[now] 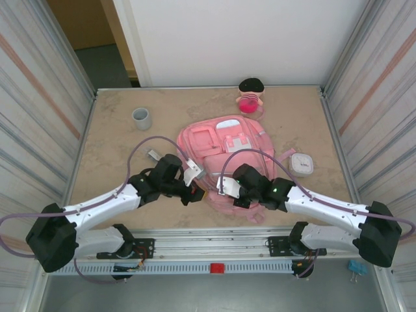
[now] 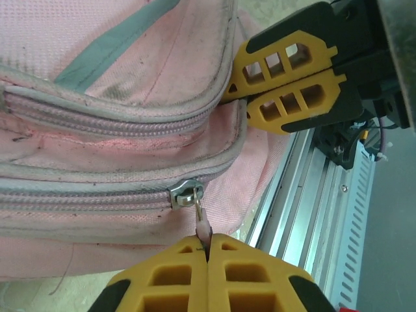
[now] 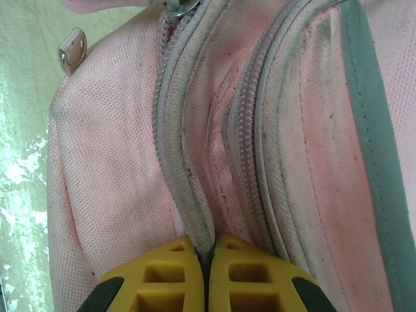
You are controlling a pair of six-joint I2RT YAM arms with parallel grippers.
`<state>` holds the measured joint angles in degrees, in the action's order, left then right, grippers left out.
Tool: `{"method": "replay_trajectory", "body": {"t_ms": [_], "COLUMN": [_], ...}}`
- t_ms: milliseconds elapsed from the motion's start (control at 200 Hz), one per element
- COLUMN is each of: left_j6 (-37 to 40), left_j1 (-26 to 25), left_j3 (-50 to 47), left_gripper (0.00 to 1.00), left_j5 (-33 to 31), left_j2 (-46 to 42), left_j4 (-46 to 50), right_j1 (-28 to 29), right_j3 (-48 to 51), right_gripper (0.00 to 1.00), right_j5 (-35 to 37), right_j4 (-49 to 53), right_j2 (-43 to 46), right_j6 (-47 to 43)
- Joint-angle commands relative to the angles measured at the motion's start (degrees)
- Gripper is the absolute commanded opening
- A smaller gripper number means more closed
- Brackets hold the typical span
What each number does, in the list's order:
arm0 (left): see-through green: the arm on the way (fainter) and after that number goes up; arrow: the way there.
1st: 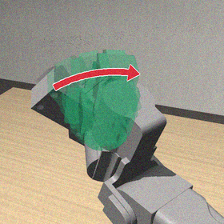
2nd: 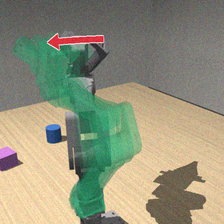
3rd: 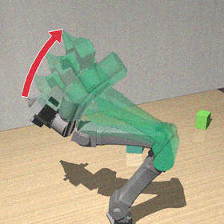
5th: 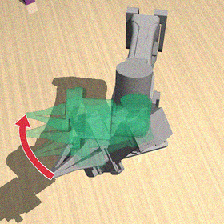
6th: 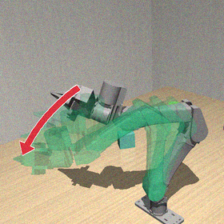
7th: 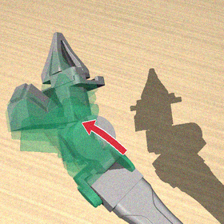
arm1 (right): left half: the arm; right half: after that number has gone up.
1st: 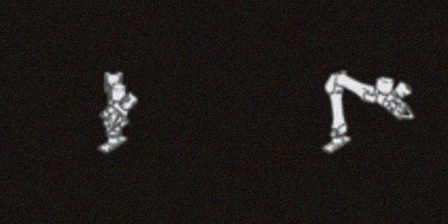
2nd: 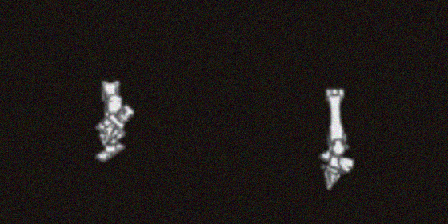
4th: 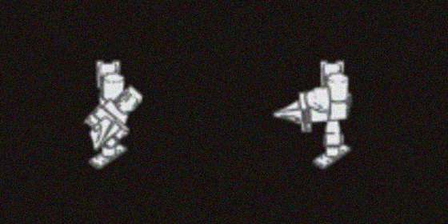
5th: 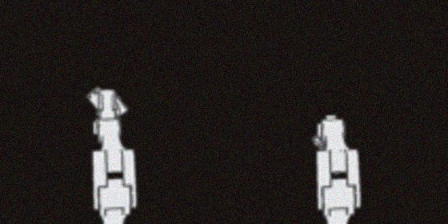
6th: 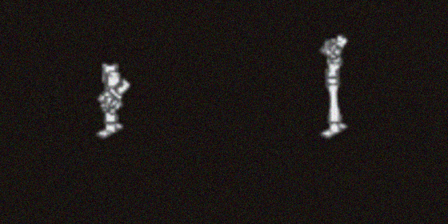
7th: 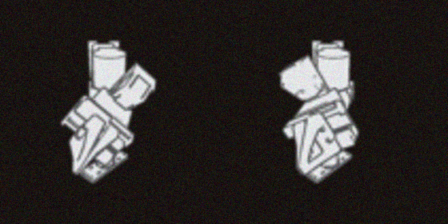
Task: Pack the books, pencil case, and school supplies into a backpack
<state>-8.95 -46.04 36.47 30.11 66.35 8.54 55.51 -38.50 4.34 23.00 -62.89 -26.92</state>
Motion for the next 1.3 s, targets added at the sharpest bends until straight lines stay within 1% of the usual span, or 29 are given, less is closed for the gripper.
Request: {"method": "replay_trajectory", "body": {"t_ms": [0,50,130,271,416,516,546,576,681,737,762,772,787,857,922,967,1007,1107,1193,1238,1293], "left_j6": [3.7,4.4,4.9,3.9,1.2,1.4,1.8,2.2,3.6,5.1,6.3,6.9,8.0,13.8,22.5,29.9,35.6,47.0,54.0,57.6,60.9], "left_j1": [-1.9,-2.1,-3.3,-5.7,-6.5,-6.6,-6.6,-6.5,-5.3,-4.1,-3.5,-3.2,-2.9,-2.2,-2.1,-2.1,-2.1,-2.1,-2.1,-2.1,-2.1], "left_j3": [3.0,3.4,4.5,6.1,5.7,5.5,5.4,5.1,3.3,1.9,1.3,1.1,0.6,-0.9,-2.0,-2.6,-3.0,-2.4,-0.7,-0.7,-1.0], "left_gripper": [0.0,0.0,0.0,0.0,0.0,0.0,0.02,0.07,0.32,0.41,0.45,0.48,0.51,0.6,0.68,0.71,0.73,0.74,0.74,0.72,0.71], "left_j5": [5.8,5.7,6.5,9.4,11.5,10.9,10.0,8.6,3.8,1.0,-0.5,-1.2,-2.4,-8.3,-12.1,-12.5,-13.3,-17.1,-19.1,-19.7,-20.4], "left_j2": [-0.1,0.8,2.5,5.4,7.2,6.9,6.4,5.7,1.7,-1.1,-2.4,-2.9,-3.7,-7.1,-9.3,-10.1,-10.4,-8.3,-5.1,-3.5,-1.9], "left_j4": [-2.2,-1.3,-1.4,-6.0,-11.6,-11.1,-10.1,-9.2,-7.0,-6.2,-5.8,-5.7,-5.5,-4.5,-4.2,-4.3,-4.7,-4.6,-3.3,-4.6,-7.6], "right_j1": [-0.4,-0.5,-0.3,0.0,0.0,0.0,-0.3,-0.5,-2.0,-2.8,-3.0,-3.1,-3.2,-3.6,-4.6,-5.2,-5.6,-6.7,-7.1,-7.3,-7.5], "right_j3": [-2.1,-2.4,-2.4,-2.6,-2.5,-2.0,-1.8,-1.7,-0.7,-0.4,-0.1,0.0,0.0,0.4,0.4,0.4,0.5,0.4,0.3,0.3,0.3], "right_gripper": [0.0,0.0,0.0,0.0,0.0,0.0,0.0,0.0,0.0,0.0,0.0,0.0,0.0,0.0,0.0,0.0,0.0,0.0,0.0,0.0,0.0], "right_j5": [3.5,3.4,1.2,-0.3,-2.7,-3.9,-4.0,-4.2,-6.8,-8.4,-8.9,-9.1,-9.5,-11.1,-12.1,-12.5,-12.7,-13.9,-14.5,-14.8,-15.2], "right_j4": [-3.6,-3.6,-4.7,-5.9,-6.9,-7.6,-7.4,-7.1,-5.4,-4.5,-4.1,-3.9,-3.6,-1.6,-0.3,0.4,0.7,1.2,0.9,0.7,0.6], "right_j2": [-1.3,-1.2,-0.6,-1.2,-1.3,0.0,0.5,1.0,3.7,5.5,5.8,5.8,7.4,9.7,11.0,11.6,12.0,12.2,12.1,11.9,11.6], "right_j6": [-1.2,-1.0,-0.9,-0.9,-0.7,-0.7,-0.7,-0.7,-1.1,-1.3,-1.4,-1.4,-1.8,-3.4,-3.8,-4.1,-4.3,-4.5,-4.5,-4.5,-4.5]}}
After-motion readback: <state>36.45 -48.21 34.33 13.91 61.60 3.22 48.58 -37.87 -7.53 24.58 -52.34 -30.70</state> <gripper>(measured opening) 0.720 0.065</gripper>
